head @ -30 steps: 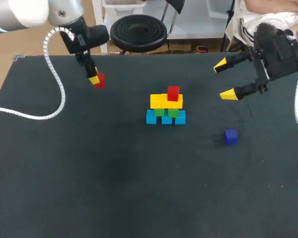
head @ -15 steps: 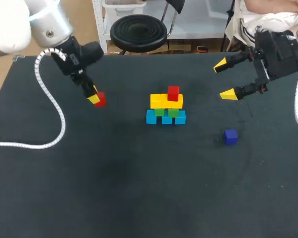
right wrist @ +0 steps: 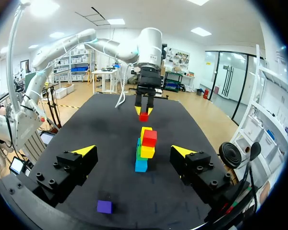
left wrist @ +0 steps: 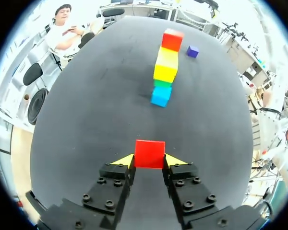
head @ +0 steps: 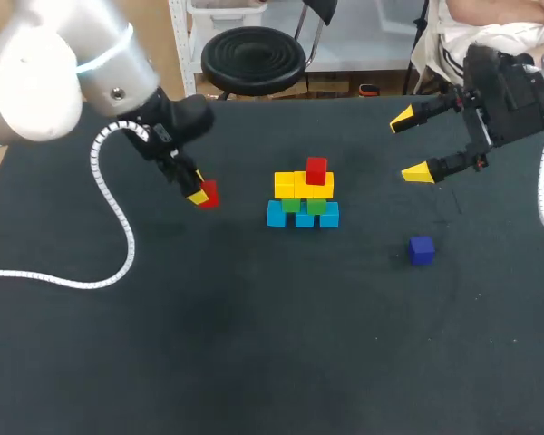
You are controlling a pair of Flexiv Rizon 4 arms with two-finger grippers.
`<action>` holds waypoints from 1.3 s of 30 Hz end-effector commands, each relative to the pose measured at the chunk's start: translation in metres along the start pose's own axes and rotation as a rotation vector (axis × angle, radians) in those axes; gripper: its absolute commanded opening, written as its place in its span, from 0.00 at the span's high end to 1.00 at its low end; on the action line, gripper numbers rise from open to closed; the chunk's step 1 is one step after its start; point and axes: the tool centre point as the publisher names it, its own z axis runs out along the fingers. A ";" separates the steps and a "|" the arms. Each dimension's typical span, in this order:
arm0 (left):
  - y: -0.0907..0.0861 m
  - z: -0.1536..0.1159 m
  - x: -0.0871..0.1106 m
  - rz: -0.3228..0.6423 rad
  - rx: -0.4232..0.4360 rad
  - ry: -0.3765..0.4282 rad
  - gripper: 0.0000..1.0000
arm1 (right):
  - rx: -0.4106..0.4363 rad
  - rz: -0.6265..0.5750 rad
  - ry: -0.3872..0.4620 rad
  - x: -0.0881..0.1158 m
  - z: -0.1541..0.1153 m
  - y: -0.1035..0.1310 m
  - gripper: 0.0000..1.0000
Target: Place the blue cubes, place green cubes on the blue cubes, place the yellow cubes on the green cubes, then place the red cubes on the yellow cubes, and place purple cube on the red cubes.
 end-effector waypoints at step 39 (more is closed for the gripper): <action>0.089 -0.070 0.041 -0.008 -0.160 0.118 0.00 | 0.000 -0.001 -0.002 0.000 0.000 0.000 0.00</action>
